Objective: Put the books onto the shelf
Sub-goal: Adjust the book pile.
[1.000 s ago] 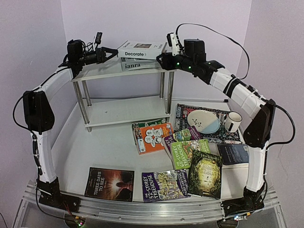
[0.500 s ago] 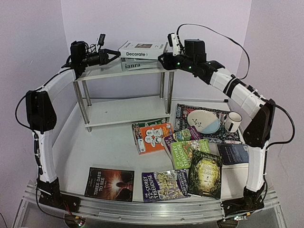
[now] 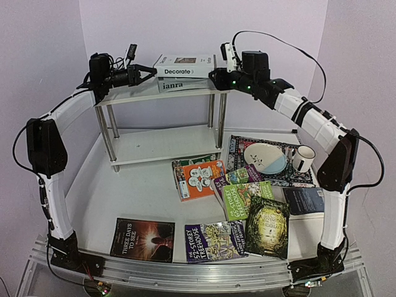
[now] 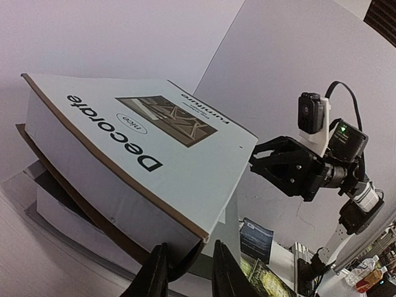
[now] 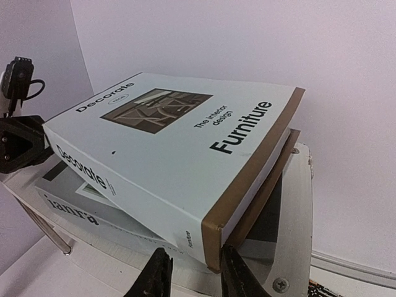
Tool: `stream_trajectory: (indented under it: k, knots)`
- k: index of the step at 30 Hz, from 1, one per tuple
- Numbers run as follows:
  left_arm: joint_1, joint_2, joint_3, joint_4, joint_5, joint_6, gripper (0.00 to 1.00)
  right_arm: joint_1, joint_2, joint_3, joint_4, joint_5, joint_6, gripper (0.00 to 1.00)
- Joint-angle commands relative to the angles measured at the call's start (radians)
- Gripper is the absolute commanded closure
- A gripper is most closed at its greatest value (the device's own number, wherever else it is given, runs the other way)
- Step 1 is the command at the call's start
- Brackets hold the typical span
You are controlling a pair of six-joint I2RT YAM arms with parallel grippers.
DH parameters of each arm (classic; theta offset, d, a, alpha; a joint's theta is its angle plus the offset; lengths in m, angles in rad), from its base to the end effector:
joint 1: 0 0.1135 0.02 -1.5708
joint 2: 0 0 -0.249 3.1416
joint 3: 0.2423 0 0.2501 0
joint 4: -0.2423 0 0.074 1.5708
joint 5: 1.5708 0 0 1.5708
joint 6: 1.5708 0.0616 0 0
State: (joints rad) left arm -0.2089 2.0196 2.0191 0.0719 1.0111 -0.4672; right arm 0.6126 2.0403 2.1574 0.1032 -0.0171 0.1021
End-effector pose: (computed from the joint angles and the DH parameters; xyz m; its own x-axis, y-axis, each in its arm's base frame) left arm 0.4561 -0.1501 0.4053 -0.3597 -0.1682 -0.9178 0.8680 0.3005 -0.3953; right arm 0.4077 0.2878 0.4531 0.1179 0.2074 -0.9711 -0.6037 0.7914 0.0957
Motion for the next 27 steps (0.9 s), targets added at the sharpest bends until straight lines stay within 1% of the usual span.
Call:
stream_trajectory:
  k: [1, 6, 17, 27]
  knots:
    - [-0.019, -0.096, -0.029, 0.043, 0.019, 0.027, 0.75, -0.005, 0.003, 0.055, 0.056, 0.000, 0.016, 0.72]
    - [-0.026, -0.114, -0.046, 0.043, 0.020, 0.028, 0.75, -0.012, 0.021, 0.072, 0.056, 0.008, 0.028, 0.74]
    - [-0.043, -0.122, -0.050, 0.044, 0.033, 0.024, 0.75, -0.028, 0.044, 0.084, 0.056, 0.037, 0.037, 0.74]
    - [-0.061, -0.149, -0.083, 0.044, 0.046, 0.029, 0.75, -0.036, 0.049, 0.085, 0.056, 0.027, 0.050, 0.74]
